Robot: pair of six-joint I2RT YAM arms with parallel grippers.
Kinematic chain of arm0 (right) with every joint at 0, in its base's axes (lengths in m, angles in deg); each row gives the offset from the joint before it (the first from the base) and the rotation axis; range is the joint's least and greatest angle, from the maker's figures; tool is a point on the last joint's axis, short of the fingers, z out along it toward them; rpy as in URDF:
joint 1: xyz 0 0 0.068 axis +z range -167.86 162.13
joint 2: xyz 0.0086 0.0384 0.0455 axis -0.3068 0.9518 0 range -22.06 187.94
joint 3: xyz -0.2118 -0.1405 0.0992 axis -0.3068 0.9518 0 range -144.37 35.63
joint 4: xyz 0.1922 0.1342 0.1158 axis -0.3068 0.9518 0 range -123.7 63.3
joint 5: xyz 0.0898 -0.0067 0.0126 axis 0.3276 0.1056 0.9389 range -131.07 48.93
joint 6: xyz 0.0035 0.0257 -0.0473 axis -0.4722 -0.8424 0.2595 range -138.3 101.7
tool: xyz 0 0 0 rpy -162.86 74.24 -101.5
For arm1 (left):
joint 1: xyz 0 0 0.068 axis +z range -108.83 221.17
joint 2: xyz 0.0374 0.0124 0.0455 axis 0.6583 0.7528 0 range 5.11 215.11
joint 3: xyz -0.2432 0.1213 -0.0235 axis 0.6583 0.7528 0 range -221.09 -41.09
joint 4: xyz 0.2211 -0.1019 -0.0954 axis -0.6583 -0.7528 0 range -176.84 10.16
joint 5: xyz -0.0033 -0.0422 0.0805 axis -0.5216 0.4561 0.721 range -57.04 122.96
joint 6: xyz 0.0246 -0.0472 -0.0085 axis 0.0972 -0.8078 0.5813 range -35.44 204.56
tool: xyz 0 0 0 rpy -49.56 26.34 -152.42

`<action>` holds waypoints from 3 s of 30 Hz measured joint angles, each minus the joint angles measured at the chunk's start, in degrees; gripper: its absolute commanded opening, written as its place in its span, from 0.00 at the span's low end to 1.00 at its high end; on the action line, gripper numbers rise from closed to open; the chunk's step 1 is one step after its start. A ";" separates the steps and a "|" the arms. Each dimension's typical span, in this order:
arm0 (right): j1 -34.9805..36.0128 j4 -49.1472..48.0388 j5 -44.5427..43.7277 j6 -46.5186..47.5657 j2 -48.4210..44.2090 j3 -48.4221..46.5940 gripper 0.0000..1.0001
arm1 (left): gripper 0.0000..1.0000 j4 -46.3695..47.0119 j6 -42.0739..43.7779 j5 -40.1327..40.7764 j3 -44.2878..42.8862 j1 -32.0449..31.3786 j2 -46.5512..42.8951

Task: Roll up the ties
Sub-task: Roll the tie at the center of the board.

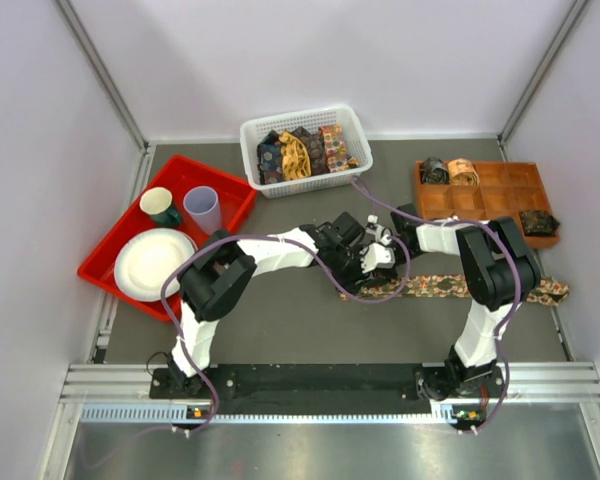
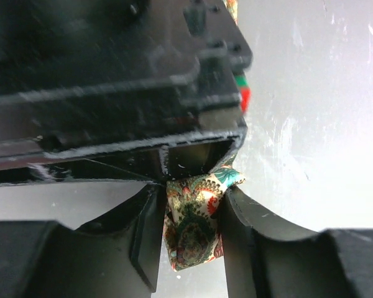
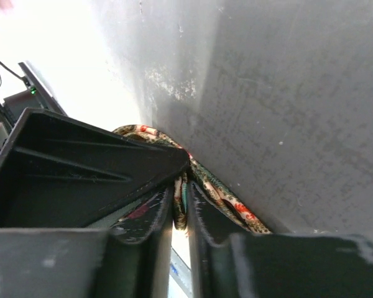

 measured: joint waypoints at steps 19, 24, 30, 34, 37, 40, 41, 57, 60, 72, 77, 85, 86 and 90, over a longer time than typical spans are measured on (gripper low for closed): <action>-4.83 2.56 7.54 3.52 -4.46 0.61 0.33 | 0.35 0.52 2.64 -0.04 1.73 -0.09 -1.01; -4.70 0.59 9.73 3.08 -4.46 2.45 0.32 | 0.35 0.42 3.15 -0.07 1.73 -0.13 -1.01; -4.24 -2.27 10.71 2.60 -4.48 3.21 0.32 | 0.35 0.31 3.65 -0.17 1.70 -0.13 -1.01; -4.00 -2.97 11.04 2.40 -4.42 3.23 0.28 | 0.35 0.26 3.69 -0.24 1.68 -0.13 -1.01; -4.00 -3.28 11.56 2.21 -3.96 3.23 0.25 | 0.35 0.26 3.69 -0.42 1.68 -0.13 -1.01; -3.96 -3.65 11.78 2.14 -2.82 3.23 0.17 | 0.35 0.26 3.74 -0.50 1.68 -0.13 -0.98; -3.93 -3.82 11.87 2.08 -2.27 3.26 0.13 | 0.36 0.26 3.76 -0.50 1.68 -0.13 -1.01; -4.87 -0.79 7.58 5.33 -1.18 3.41 0.00 | 0.61 0.04 4.33 -0.87 1.99 0.15 -1.29; -5.31 -0.31 5.95 5.99 -1.18 3.41 0.00 | 0.64 0.15 4.46 -0.85 2.16 0.24 -1.44; -5.53 -0.31 5.33 6.12 -0.96 3.41 0.00 | 0.85 2.05 4.22 0.28 5.99 1.42 -4.28; -5.53 -0.28 5.38 6.12 -0.92 3.41 0.00 | 0.81 2.38 4.79 3.82 5.35 -0.57 -3.82; -5.57 0.02 5.55 6.80 -0.92 3.06 0.00 | 0.44 2.34 4.42 6.71 1.73 -2.84 -1.07; -5.60 0.02 5.53 7.10 -0.92 2.89 0.00 | 0.41 2.23 4.42 6.73 1.77 -2.99 -1.11; -5.60 1.05 5.49 7.96 -0.92 2.19 0.00 | 0.30 3.17 4.87 6.54 3.50 -3.04 -2.10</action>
